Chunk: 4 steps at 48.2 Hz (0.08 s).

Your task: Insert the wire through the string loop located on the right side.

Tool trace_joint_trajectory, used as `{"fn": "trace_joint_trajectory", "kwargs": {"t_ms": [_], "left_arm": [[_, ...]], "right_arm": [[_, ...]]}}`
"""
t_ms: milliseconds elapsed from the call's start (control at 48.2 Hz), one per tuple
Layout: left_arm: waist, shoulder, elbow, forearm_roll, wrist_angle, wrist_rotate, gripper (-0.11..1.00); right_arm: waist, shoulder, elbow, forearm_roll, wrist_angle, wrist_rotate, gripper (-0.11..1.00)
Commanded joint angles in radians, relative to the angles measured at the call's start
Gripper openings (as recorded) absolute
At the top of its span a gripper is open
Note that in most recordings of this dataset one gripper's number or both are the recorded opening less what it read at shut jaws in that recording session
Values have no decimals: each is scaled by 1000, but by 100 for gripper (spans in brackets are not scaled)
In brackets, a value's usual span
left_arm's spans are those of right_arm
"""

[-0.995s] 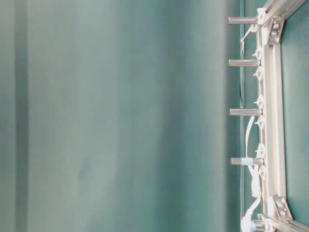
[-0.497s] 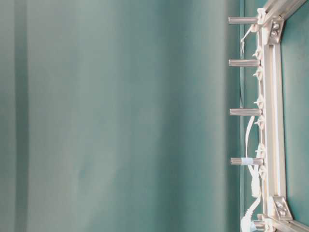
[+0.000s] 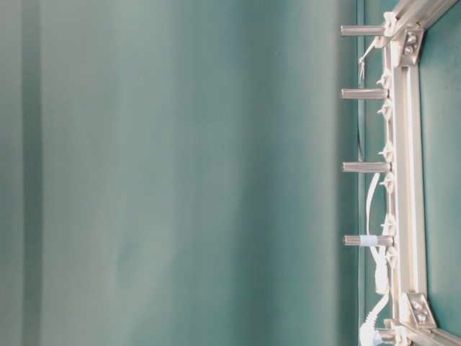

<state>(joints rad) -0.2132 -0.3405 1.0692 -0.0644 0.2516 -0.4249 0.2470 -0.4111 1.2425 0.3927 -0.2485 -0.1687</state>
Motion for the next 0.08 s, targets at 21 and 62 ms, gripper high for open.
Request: {"fn": "trace_joint_trajectory", "kwargs": {"t_ms": [21,62], "left_arm": [[-3,-9,-17,3,-3,-3,61],[-3,-9,-15,3,-3,-2,62]], "right_arm": [[2,-3,-12,-2,-11,-2,88],[2,-3,-14,-2,-9,-3,88]]}}
